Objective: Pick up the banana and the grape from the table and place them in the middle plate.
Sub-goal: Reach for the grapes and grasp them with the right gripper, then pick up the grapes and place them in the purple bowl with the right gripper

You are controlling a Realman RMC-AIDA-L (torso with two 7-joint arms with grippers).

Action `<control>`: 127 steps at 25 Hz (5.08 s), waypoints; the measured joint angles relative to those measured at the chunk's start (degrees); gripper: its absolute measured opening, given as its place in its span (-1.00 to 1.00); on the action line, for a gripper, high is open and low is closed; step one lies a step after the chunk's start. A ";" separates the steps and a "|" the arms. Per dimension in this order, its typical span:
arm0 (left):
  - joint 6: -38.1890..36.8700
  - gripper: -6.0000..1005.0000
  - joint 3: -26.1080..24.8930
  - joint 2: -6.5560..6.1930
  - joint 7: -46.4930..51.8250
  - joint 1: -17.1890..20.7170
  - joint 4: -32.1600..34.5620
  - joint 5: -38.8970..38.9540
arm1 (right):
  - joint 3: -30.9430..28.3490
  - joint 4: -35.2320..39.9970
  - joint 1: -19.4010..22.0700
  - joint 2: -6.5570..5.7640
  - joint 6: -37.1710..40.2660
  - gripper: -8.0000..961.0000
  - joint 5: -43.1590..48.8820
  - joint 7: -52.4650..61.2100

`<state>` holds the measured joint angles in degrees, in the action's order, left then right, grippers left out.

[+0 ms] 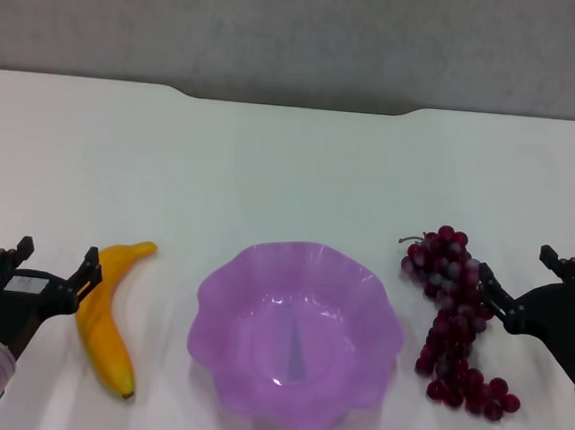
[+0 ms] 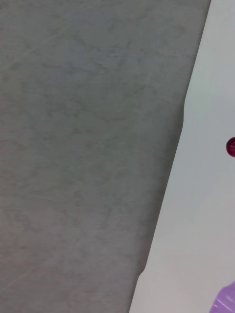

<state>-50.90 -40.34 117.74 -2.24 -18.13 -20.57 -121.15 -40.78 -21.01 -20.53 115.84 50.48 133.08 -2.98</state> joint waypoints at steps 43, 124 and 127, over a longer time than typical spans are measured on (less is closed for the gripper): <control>0.55 0.77 -0.25 -0.15 0.13 0.60 0.51 0.47 | -34.19 -45.64 2.97 -0.91 -74.18 0.79 19.13 0.29; 0.29 0.77 -0.55 -0.20 0.22 0.79 0.01 0.56 | -19.51 -17.00 -3.75 -0.62 -46.09 -0.04 9.16 0.72; 0.32 0.77 -0.55 -0.18 0.22 0.81 0.00 0.56 | -19.45 -17.16 -3.73 -0.57 -46.08 -0.10 9.09 0.74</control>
<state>-50.58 -40.89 117.56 -2.02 -17.32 -20.57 -120.58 -60.23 -38.17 -24.26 115.27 4.40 142.17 -2.24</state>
